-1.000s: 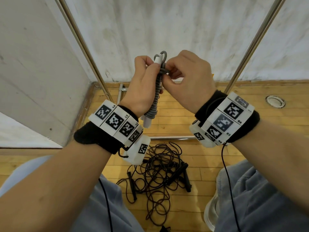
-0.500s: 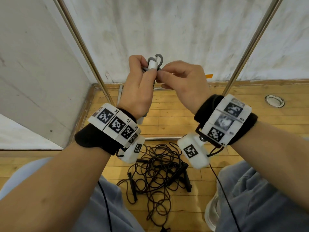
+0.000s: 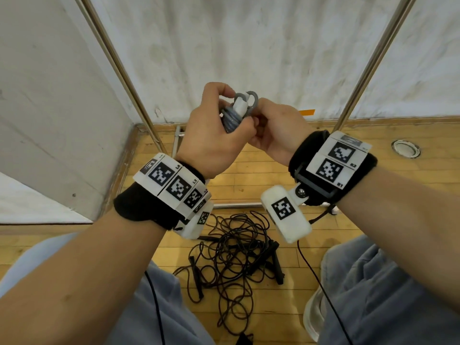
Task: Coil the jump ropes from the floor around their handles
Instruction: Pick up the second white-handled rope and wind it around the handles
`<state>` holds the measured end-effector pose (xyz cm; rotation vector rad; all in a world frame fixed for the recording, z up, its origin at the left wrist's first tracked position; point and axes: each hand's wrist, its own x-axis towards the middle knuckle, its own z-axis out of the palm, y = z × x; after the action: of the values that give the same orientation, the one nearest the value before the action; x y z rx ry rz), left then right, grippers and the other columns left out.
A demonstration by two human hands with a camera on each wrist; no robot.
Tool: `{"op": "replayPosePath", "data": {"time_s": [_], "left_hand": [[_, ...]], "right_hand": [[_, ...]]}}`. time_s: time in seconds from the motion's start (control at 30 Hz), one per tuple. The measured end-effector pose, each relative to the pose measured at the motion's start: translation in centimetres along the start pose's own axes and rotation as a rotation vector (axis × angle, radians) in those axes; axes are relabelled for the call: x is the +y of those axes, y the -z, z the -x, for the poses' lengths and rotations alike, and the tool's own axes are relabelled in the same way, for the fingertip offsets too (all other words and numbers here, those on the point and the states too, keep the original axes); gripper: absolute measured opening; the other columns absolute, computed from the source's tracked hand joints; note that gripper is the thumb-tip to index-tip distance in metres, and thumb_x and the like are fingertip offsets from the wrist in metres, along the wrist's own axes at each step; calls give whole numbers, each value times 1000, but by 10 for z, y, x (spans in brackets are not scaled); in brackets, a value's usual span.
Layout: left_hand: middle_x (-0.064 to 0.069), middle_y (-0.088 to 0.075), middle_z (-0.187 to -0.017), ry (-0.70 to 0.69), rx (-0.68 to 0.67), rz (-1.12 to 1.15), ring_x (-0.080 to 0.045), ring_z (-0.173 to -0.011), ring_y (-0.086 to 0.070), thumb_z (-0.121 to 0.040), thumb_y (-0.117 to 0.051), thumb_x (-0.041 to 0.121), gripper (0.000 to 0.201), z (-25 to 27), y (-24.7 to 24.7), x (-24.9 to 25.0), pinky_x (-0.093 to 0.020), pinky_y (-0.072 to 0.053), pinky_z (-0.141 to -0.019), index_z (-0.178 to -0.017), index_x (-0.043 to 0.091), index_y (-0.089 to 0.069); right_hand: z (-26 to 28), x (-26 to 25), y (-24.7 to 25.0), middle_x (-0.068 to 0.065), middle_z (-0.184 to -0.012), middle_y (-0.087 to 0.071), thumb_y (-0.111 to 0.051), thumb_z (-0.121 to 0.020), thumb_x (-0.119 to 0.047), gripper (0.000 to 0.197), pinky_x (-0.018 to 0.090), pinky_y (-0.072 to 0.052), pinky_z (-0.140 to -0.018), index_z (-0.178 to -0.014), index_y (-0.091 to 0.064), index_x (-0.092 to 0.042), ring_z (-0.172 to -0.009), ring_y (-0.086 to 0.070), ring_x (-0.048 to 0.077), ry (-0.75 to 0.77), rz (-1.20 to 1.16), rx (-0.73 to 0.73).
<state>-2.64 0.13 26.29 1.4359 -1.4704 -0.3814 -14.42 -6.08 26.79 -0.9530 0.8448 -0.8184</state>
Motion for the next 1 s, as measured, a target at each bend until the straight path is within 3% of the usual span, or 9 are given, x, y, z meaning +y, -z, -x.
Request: {"op": "replayPosePath", "data": {"time_s": [0.1,0.2,0.27,0.37,0.47,0.7,0.83,0.9,1.0], "left_hand": [[11,-60,-73,53,-16,11,0,-58,-55,-80,-56,32,27,1,-2,2,-19,-45,-55,-105,23,-51],[-4,-65,-77,100,-49,19,-23,-63,-59,-81,-52,34,27,-1,1,0,-45,-50,-60,-100,14,-53],[-12,-65,-79,123,-47,21,-32,-66,-59,-80,-51,33,28,-1,3,-2,-50,-49,-61,-97,11,-51],[-7,-68,-77,146,-56,23,-22,-62,-60,-77,-52,32,31,1,2,-1,-47,-51,-61,-96,8,-52],[-6,-68,-72,174,-65,95,-10,-52,-58,-76,-53,33,28,2,0,4,-35,-48,-54,-92,11,-52],[-8,-67,-65,227,-95,295,-22,-50,-58,-76,-55,29,15,3,-2,10,-33,-47,-50,-81,15,-49],[-9,-70,-70,291,-142,376,-26,-57,-65,-80,-52,30,19,-4,0,5,-33,-51,-56,-83,11,-50],[-7,-68,-73,322,-189,411,-23,-62,-65,-87,-50,29,20,-8,2,1,-33,-53,-62,-90,10,-52],[-5,-58,-73,289,-191,418,-16,-64,-58,-93,-52,14,1,-4,2,-3,-30,-51,-67,-93,14,-51]], "right_hand": [[-4,1,0,-2,-51,-43,-49,-89,-9,13,22,-40,-49,-78,-56,-7,-44,-43,10,30,48,23],[-5,3,-1,3,-55,-47,-49,-89,-9,16,26,-39,-47,-75,-57,-5,-44,-45,16,148,195,26],[-4,5,-4,1,-51,-52,-51,-92,-13,18,25,-39,-45,-77,-58,-6,-42,-47,17,222,321,-2],[-3,7,-3,-4,-45,-54,-54,-93,-14,21,24,-39,-44,-75,-61,-8,-39,-48,14,289,436,-5],[-5,3,0,-5,-44,-52,-56,-94,-16,24,22,-36,-41,-72,-61,-9,-38,-44,13,285,411,21],[-7,-3,5,-3,-45,-48,-53,-94,-11,17,19,-36,-41,-81,-59,-3,-41,-39,10,76,130,-9],[-8,-7,4,-2,-49,-48,-50,-96,-13,17,18,-37,-42,-83,-57,-4,-42,-40,10,87,62,-21],[-8,-9,5,-1,-51,-49,-48,-97,-14,19,19,-38,-42,-80,-54,-7,-42,-42,10,104,37,-27],[-6,-5,3,1,-53,-51,-48,-97,-13,20,22,-39,-44,-79,-53,-8,-42,-44,12,134,83,-20]]}}
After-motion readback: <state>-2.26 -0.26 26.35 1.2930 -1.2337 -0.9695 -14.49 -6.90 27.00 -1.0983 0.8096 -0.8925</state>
